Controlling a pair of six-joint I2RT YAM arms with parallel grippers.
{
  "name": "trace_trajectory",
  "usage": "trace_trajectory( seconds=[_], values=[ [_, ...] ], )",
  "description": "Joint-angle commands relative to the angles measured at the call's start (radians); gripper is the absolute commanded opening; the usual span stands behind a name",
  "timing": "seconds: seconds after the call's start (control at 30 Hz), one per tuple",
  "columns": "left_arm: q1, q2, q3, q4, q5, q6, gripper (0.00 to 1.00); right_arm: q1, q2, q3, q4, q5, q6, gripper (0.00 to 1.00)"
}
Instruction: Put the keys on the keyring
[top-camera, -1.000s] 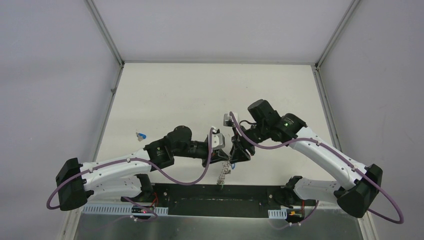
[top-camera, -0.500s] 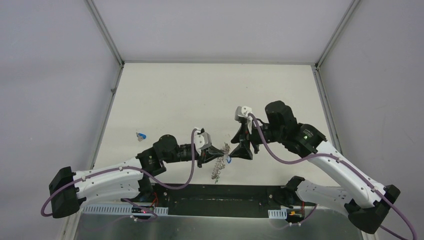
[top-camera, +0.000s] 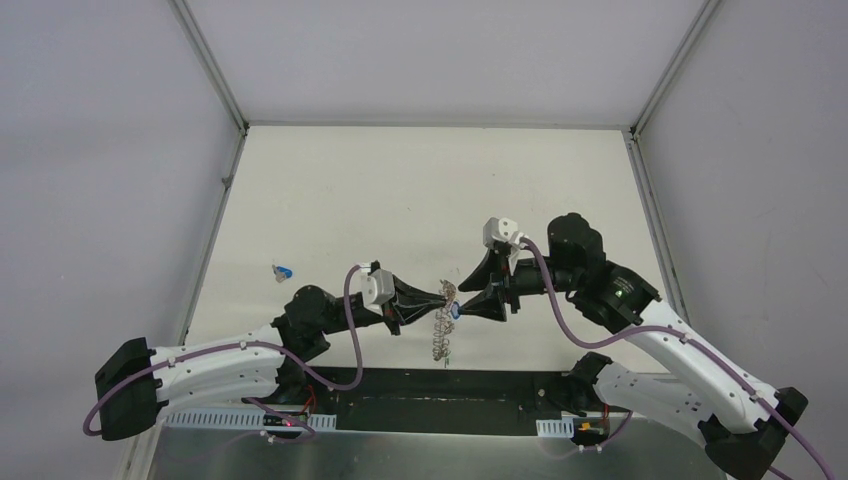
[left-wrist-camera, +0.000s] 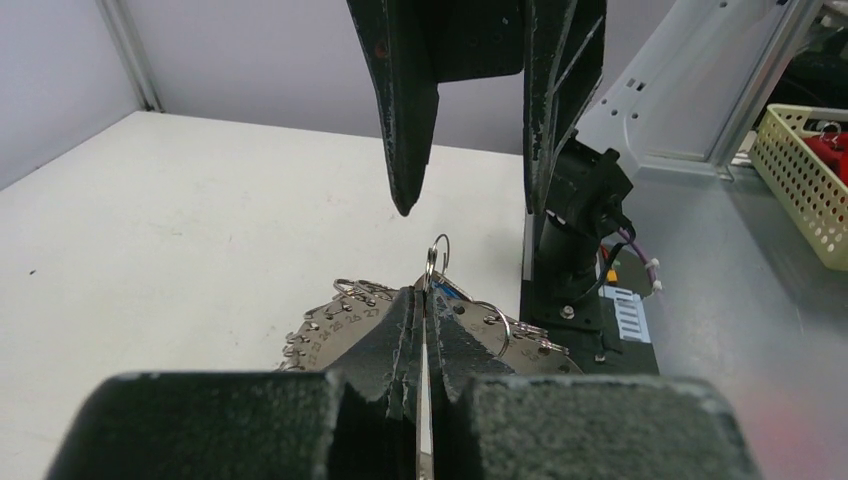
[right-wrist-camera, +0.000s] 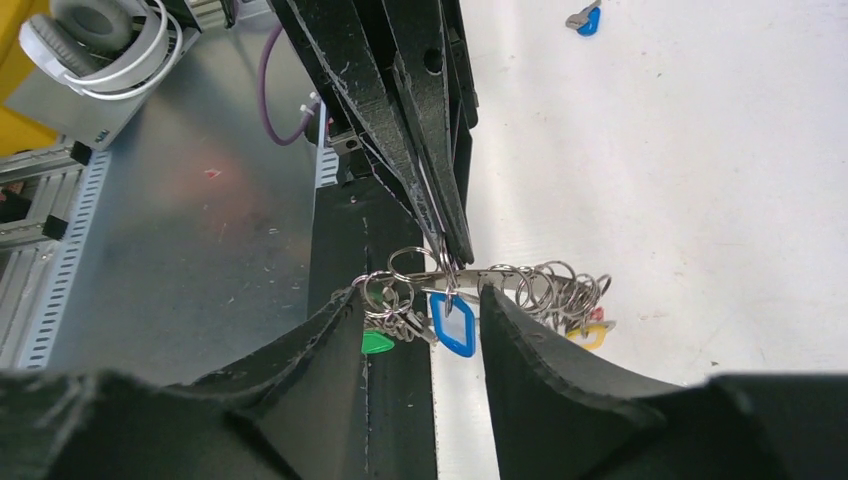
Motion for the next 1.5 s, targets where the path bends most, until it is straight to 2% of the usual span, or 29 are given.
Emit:
trace_trajectory(
  seconds=[0.0, 0.23, 0.47, 0.63, 0.87, 1.47],
  values=[
    [-0.009, -0.016, -0.02, 0.238, -0.005, -0.035, 0.0, -0.001, -0.025, -0.011, 0.112, -0.059, 0.037, 0.47],
    [-0.008, -0.018, -0.044, 0.311, -0.012, -0.051, 0.0, -0.001, -0.023, -0.018, 0.129, -0.059, 0.045, 0.39],
    [-0.008, -0.018, -0.04, 0.305, -0.004, -0.056, 0.0, -0.001, -0.001, -0.022, 0.166, -0.061, 0.087, 0.32],
    [-0.009, -0.013, -0.041, 0.309, 0.0, -0.062, 0.0, 0.0, 0.016, -0.021, 0.181, -0.045, 0.101, 0.16],
    [-0.008, -0.02, -0.041, 0.305, -0.002, -0.063, 0.0, 0.0, 0.006, -0.029, 0.155, -0.02, 0.099, 0.0],
    [-0.009, -0.022, -0.039, 0.304, -0.001, -0.066, 0.0, -0.001, 0.002, -0.059, 0.108, 0.023, 0.066, 0.0]
  ],
)
